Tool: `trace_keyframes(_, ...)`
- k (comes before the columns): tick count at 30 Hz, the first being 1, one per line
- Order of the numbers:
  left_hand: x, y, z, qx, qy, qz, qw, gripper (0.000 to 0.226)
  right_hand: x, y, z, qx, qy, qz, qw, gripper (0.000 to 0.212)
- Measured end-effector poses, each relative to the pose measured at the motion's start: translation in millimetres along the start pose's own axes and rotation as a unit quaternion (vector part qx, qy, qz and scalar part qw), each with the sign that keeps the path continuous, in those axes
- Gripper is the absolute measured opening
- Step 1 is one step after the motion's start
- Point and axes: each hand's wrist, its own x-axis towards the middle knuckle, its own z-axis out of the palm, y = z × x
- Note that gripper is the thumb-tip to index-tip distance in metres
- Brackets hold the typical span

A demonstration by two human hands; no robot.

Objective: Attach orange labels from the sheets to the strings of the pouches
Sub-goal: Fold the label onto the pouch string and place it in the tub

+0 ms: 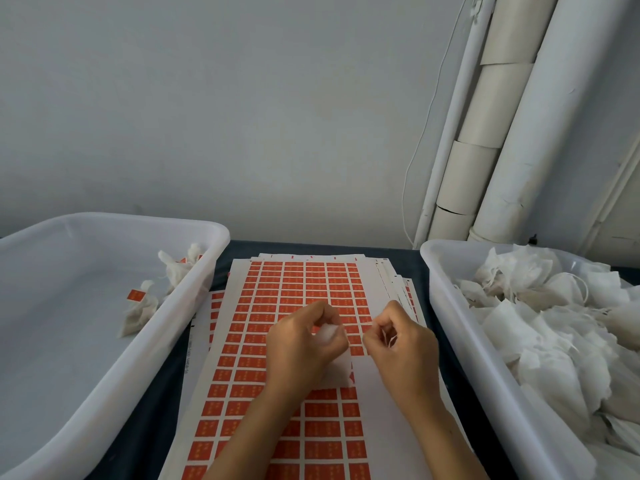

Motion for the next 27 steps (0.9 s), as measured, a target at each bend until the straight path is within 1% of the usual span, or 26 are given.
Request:
trace_keyframes(3,-0.5,1.0,-0.5,0.011,0.0,-0.005,1.0,0.031,0.7,4.2,-2.0,-0.007,0.008,0.03,1.0,0.026)
trace_keyframes(8,-0.1,1.5,0.9,-0.008,-0.011,-0.02,1.0,0.029,0.9,6.8,0.2,-0.001,0.017,0.064,0.998,0.025)
trace_keyframes(10,1.1,-2.4,1.7,-0.038,-0.013,-0.052,0.998,0.025,0.8,7.7,1.1,0.028,0.009,0.067,0.997,0.027)
trace_keyframes(11,1.6,-4.9,2.0,-0.072,-0.021,-0.076,0.994,0.022,0.4,7.9,1.6,0.043,0.007,0.067,0.997,0.028)
trace_keyframes(12,1.4,-7.6,2.3,-0.114,-0.041,-0.102,0.987,0.02,0.4,8.3,1.5,0.057,0.013,0.071,0.996,0.028)
trace_keyframes(13,1.3,-8.1,2.0,-0.148,-0.075,-0.129,0.978,0.025,1.0,9.4,1.3,0.075,0.025,0.081,0.994,0.028)
trace_keyframes(14,0.7,-8.9,2.2,-0.16,-0.117,-0.148,0.969,0.031,1.6,10.9,1.7,0.097,0.037,0.094,0.99,0.027)
trace_keyframes(15,0.4,-8.5,2.2,-0.158,-0.15,-0.157,0.963,0.033,1.9,12.0,2.3,0.119,0.044,0.108,0.986,0.026)
trace_keyframes(17,1.5,-6.9,2.3,-0.137,-0.183,-0.154,0.961,0.017,2.0,13.0,4.1,0.148,0.043,0.134,0.979,0.023)
trace_keyframes(18,1.8,-4.2,1.0,-0.136,-0.195,-0.155,0.959,0.013,2.3,13.3,4.8,0.153,0.038,0.142,0.977,0.021)
trace_keyframes(19,1.8,-1.9,-0.2,-0.152,-0.202,-0.166,0.953,0.019,2.3,13.9,5.0,0.154,0.036,0.144,0.977,0.021)
trace_keyframes(21,1.9,-1.5,-2.2,-0.223,-0.202,-0.234,0.925,0.026,2.0,14.4,5.5,0.154,0.034,0.137,0.978,0.021)
trace_keyframes(23,1.4,-2.5,-5.9,-0.302,-0.208,-0.31,0.877,0.026,0.7,13.9,7.4,0.141,0.021,0.124,0.982,0.023)
trace_keyframes(24,2.1,-3.8,-8.0,-0.354,-0.222,-0.324,0.849,0.029,-0.3,13.0,9.0,0.128,0.009,0.116,0.985,0.023)
trace_keyframes(25,4.1,-5.6,-9.7,-0.422,-0.231,-0.32,0.816,0.033,-1.5,11.5,10.7,0.112,-0.006,0.107,0.988,0.023)
trace_keyframes(27,7.8,-7.5,-13.0,-0.558,-0.221,-0.32,0.733,0.039,-3.6,7.3,14.6,0.081,-0.043,0.086,0.992,0.025)
